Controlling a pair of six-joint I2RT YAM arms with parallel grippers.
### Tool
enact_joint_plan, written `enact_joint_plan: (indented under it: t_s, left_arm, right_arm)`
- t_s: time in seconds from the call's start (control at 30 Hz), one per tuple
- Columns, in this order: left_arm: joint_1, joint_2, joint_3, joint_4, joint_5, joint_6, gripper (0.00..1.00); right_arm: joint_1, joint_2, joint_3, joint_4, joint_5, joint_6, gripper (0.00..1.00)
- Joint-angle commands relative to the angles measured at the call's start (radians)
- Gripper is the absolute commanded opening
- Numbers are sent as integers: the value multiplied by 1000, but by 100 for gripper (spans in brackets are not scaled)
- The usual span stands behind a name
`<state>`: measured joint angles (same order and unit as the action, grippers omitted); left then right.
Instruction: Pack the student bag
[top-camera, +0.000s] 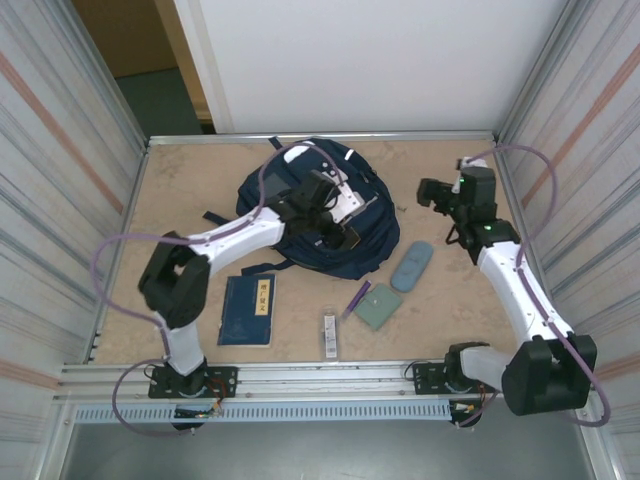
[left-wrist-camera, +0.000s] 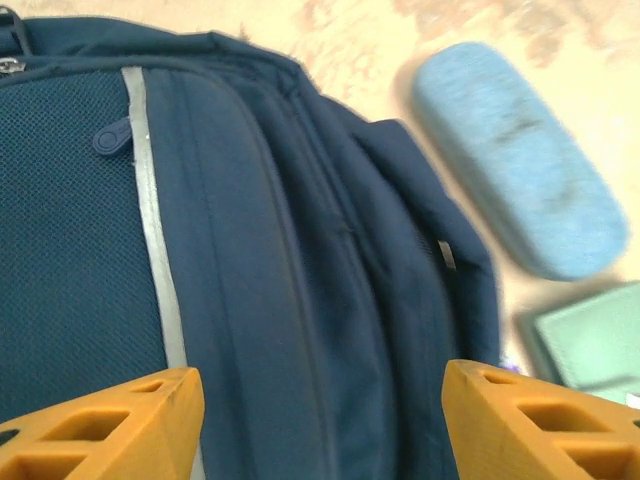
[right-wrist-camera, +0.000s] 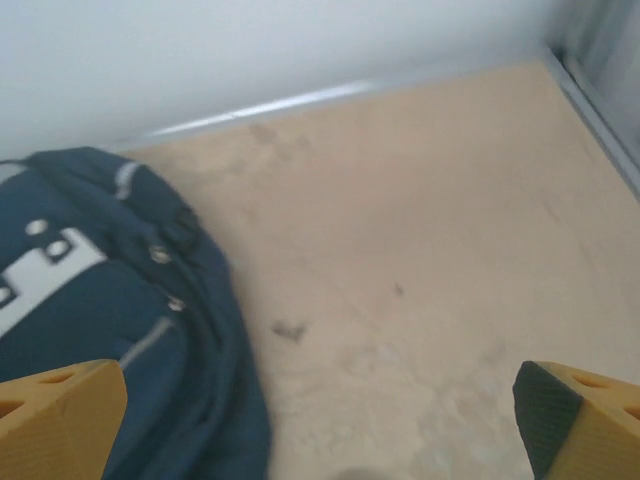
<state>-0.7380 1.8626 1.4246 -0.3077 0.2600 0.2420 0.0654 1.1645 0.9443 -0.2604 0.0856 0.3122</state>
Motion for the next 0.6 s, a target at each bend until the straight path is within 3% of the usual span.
enact_joint_plan:
  t_s: [0.0, 0.13, 0.23, 0.33, 0.47, 0.5, 0.53, 0.57]
  left_arm:
    - [-28, 75, 88, -30, -102, 66, 65]
    - [-34, 177, 174, -87, -191, 14, 65]
    - [-35, 226, 209, -100, -214, -10, 66]
    - [-40, 274, 223, -108, -167, -18, 66]
    - [-58, 307, 234, -130, -262, -26, 68]
    - [-58, 322, 255, -156, -309, -26, 64]
    - [-58, 339, 291, -200, -389, -42, 51]
    - [-57, 347, 319, -234, -453, -50, 29]
  right_arm:
    - [-103, 6, -25, -190, -206, 182, 99]
    - [-180, 15, -44, -248, -252, 201, 99]
    - [-171, 3, -44, -294, -134, 171, 99]
    - [-145, -29, -47, -330, 5, 138, 99]
    - [-118, -83, -69, -340, 155, 146, 99]
    - [-120, -94, -75, -349, 191, 184, 99]
    - [-132, -103, -81, -357, 198, 217, 99]
    - [-156, -115, -86, -362, 165, 235, 99]
